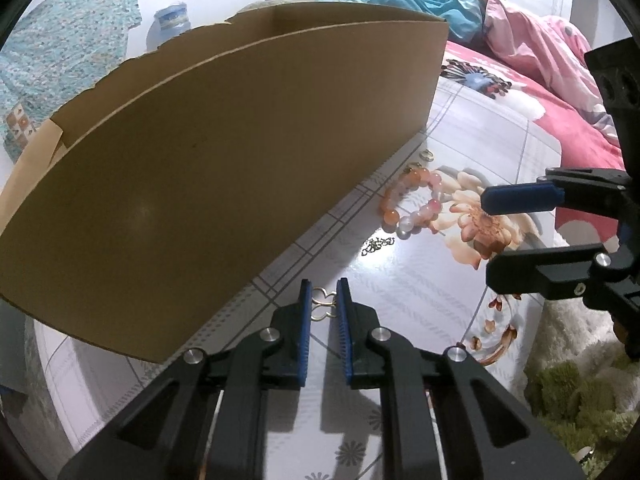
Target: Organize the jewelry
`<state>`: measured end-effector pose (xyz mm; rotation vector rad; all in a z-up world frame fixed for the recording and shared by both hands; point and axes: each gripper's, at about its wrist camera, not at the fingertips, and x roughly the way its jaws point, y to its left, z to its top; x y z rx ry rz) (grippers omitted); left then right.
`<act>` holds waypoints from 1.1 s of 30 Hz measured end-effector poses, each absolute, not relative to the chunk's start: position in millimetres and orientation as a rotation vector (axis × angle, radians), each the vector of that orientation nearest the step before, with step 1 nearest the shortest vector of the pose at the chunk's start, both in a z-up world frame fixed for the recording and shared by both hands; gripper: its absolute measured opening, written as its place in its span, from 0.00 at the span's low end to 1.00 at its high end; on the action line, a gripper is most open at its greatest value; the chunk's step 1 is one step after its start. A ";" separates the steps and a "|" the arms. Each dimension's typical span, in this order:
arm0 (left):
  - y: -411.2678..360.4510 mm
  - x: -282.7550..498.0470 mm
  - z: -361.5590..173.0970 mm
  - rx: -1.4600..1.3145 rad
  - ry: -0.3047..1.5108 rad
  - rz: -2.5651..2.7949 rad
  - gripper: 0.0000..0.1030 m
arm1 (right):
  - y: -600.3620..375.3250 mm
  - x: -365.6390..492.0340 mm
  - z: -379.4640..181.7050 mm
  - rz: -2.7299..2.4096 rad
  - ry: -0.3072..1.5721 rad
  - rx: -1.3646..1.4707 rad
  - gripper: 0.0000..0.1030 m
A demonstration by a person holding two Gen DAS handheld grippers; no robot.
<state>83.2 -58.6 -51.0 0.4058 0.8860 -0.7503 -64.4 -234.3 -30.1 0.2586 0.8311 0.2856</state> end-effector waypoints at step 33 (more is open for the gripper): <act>-34.0 75.0 -46.9 0.291 0.892 -0.648 0.01 | -212.6 -58.4 -17.3 0.345 0.782 0.104 0.65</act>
